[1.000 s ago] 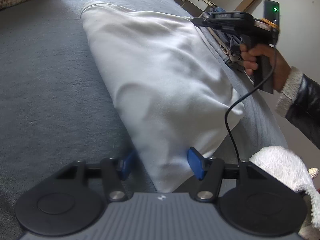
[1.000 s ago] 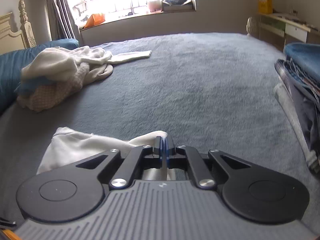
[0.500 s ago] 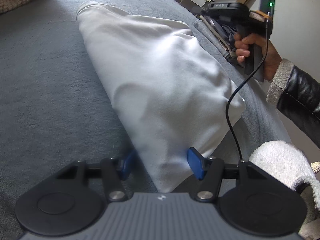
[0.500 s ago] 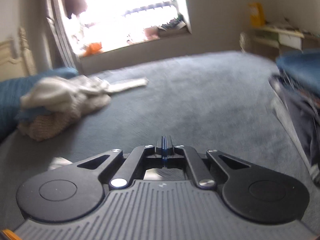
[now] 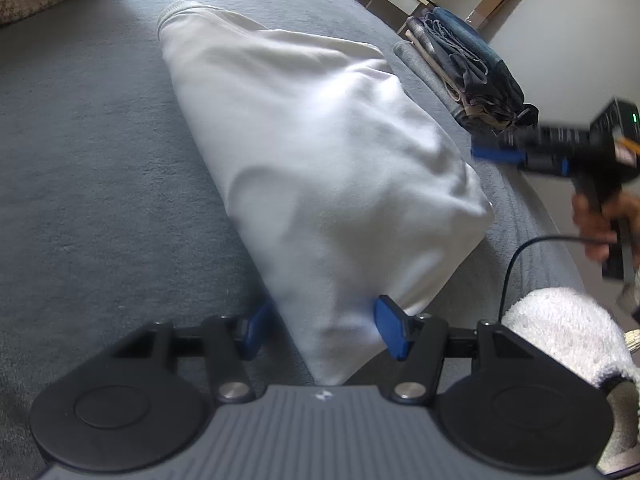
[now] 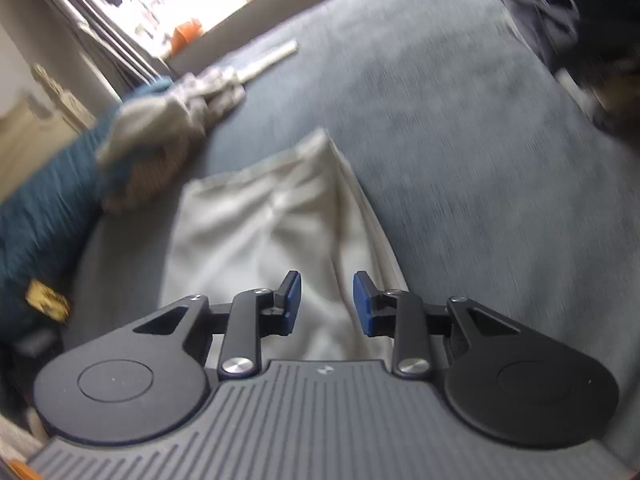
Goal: Fold clothes
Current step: 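Lower the right gripper to the folded sweatshirt edge and pinch it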
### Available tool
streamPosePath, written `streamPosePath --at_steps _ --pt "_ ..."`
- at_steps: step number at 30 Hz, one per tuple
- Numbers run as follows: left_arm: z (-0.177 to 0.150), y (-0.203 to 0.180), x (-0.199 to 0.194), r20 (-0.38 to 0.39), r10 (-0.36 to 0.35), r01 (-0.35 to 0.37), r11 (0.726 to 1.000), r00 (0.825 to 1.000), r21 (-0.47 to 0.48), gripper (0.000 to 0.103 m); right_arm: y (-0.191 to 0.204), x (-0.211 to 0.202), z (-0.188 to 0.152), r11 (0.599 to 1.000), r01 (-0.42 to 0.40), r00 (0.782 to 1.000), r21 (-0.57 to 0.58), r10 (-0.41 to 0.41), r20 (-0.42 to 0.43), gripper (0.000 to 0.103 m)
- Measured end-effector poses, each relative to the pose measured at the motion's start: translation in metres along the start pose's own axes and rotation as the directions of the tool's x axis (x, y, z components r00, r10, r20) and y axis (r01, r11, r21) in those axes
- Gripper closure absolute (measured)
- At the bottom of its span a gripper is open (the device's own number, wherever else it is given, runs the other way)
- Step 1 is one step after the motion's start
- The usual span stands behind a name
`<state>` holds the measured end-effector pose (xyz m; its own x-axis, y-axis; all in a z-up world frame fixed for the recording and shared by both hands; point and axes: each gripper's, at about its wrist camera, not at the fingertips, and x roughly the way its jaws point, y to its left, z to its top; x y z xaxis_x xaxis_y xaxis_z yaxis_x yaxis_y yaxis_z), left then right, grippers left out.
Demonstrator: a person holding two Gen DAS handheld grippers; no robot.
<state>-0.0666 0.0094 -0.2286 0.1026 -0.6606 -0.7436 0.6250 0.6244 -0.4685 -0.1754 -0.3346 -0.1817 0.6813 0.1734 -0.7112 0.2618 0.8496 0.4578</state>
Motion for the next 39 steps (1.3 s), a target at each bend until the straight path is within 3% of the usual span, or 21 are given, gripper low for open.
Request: streamPosePath --at_steps 2,4,7,8,10,13,14,18,20,23,26,28,29,31,35,39 --pt "0.001 0.001 -0.003 -0.002 0.002 -0.002 1.0 1.0 -0.012 0.045 0.002 0.005 -0.014 0.999 0.026 0.999 -0.038 -0.028 -0.037 0.077" --pt "0.003 0.003 -0.008 -0.002 0.013 -0.013 1.0 1.0 -0.025 0.046 0.013 0.01 -0.024 0.99 0.052 0.995 -0.13 -0.062 -0.073 0.093" --pt "0.007 0.004 -0.02 0.02 0.038 -0.038 0.999 0.999 -0.032 0.046 0.045 0.014 -0.04 0.922 0.093 0.988 -0.375 -0.132 -0.078 0.096" --pt "0.008 0.004 -0.026 0.033 0.05 -0.049 0.998 0.998 -0.03 0.046 0.057 0.015 -0.047 0.873 0.113 0.984 -0.474 -0.164 -0.067 0.096" --pt "0.01 0.005 -0.038 0.068 0.058 -0.055 0.998 0.996 -0.036 0.046 0.081 0.017 -0.064 0.731 0.158 0.974 -0.664 -0.227 -0.018 0.096" --pt "0.018 0.0 -0.045 0.118 0.05 -0.047 0.999 0.992 -0.023 0.046 0.102 0.02 -0.084 0.53 0.183 0.963 -0.828 -0.264 0.044 0.095" --pt "0.02 -0.003 -0.042 0.123 0.05 -0.049 0.999 0.991 -0.008 0.046 0.102 0.019 -0.083 0.528 0.189 0.963 -0.828 -0.265 0.051 0.095" --pt "0.028 -0.016 -0.03 0.134 0.052 -0.06 0.997 0.99 0.051 0.046 0.084 0.003 -0.057 0.73 0.148 0.984 -0.667 -0.178 0.024 0.094" --pt "0.027 -0.019 -0.025 0.132 0.061 -0.07 0.995 0.989 0.065 0.046 0.063 -0.008 -0.037 0.86 0.102 0.994 -0.501 -0.111 0.012 0.094" --pt "0.025 -0.015 -0.022 0.13 0.056 -0.063 0.997 0.99 0.049 0.046 0.026 -0.014 -0.018 0.974 0.036 0.999 -0.223 -0.037 -0.003 0.094" --pt "0.024 -0.009 -0.02 0.127 0.057 -0.06 0.998 0.99 0.023 0.046 -0.002 -0.002 -0.011 0.999 -0.053 0.998 -0.005 0.053 -0.033 0.085" --pt "0.023 -0.007 -0.019 0.128 0.058 -0.061 0.998 0.99 0.016 0.046 -0.009 0.01 -0.014 0.994 -0.086 0.994 0.066 0.09 -0.056 0.079" --pt "0.023 -0.007 -0.019 0.129 0.058 -0.06 0.998 0.99 0.015 0.046 -0.008 0.016 -0.016 0.995 -0.077 0.995 0.063 0.081 -0.066 0.079" --pt "0.024 -0.007 -0.02 0.134 0.058 -0.061 0.998 0.989 0.013 0.046 0.002 0.017 -0.021 1.0 -0.027 0.999 0.004 0.027 -0.031 0.101" --pt "0.023 -0.008 -0.017 0.133 0.064 -0.067 0.998 0.989 0.016 0.045 0.007 0.01 -0.02 0.997 0.066 0.997 -0.036 -0.064 0.05 0.102" --pt "0.021 -0.005 -0.009 0.112 0.088 -0.089 0.996 0.99 0.003 0.044 -0.003 0.026 -0.024 0.995 0.101 0.995 -0.006 -0.101 -0.024 0.101"
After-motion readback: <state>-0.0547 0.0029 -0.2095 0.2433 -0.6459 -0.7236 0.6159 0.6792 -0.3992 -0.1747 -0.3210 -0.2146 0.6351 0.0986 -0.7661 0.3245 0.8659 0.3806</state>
